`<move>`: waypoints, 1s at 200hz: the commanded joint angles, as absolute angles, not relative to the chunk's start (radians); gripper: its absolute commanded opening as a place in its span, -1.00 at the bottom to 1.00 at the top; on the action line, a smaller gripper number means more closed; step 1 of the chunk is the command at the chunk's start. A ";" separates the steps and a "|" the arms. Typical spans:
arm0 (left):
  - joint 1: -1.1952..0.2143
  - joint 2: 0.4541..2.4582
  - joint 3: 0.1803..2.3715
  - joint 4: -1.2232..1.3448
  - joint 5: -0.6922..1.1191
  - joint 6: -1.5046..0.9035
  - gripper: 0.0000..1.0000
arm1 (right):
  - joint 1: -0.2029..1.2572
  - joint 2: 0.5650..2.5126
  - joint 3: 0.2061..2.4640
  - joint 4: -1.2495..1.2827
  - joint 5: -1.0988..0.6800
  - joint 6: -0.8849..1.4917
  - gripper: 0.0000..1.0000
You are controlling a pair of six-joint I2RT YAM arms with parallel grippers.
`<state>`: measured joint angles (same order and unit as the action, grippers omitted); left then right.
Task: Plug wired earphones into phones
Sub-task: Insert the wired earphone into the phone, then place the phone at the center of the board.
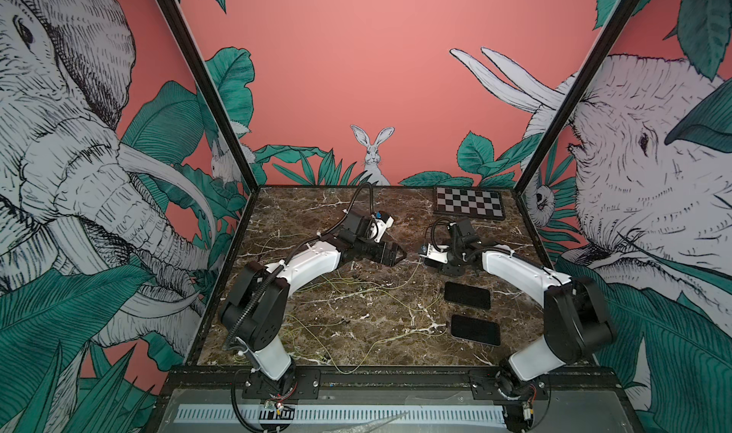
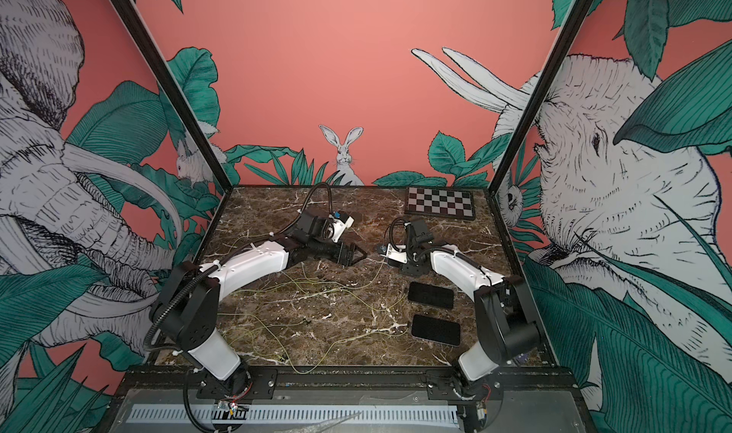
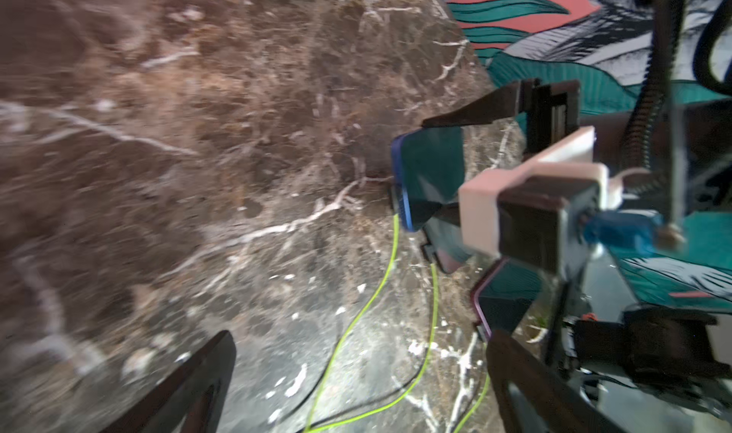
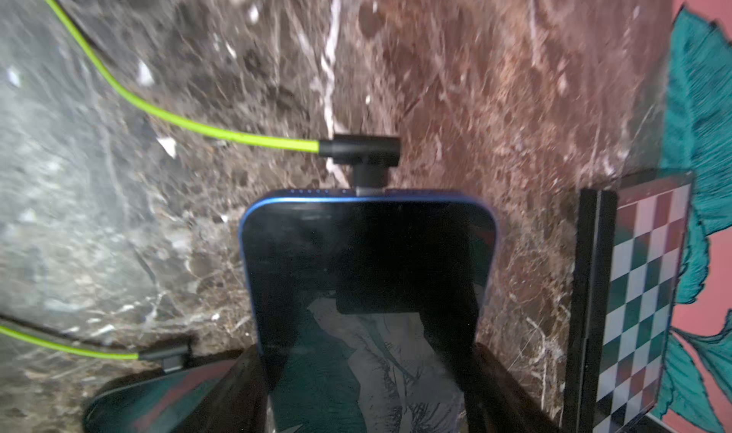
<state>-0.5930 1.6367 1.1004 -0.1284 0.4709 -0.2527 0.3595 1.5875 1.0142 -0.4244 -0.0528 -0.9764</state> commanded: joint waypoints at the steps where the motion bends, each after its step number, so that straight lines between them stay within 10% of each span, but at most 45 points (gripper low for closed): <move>1: -0.579 1.519 1.063 -0.181 0.318 -0.143 0.99 | 0.315 1.622 1.052 -0.492 -0.029 -1.027 0.37; 126: -0.573 1.242 0.935 -0.137 -0.034 0.135 0.99 | 0.210 1.621 0.990 -0.326 -0.100 -0.907 0.97; 200: -0.475 1.092 0.784 -0.011 -0.364 0.214 0.99 | 0.170 1.163 0.551 0.481 0.077 -0.130 0.97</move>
<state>-0.5343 1.1366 0.8333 -0.0677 -0.2581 0.1787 0.1905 1.2461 0.6628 0.1455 -0.0315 -0.4870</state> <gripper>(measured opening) 0.995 0.986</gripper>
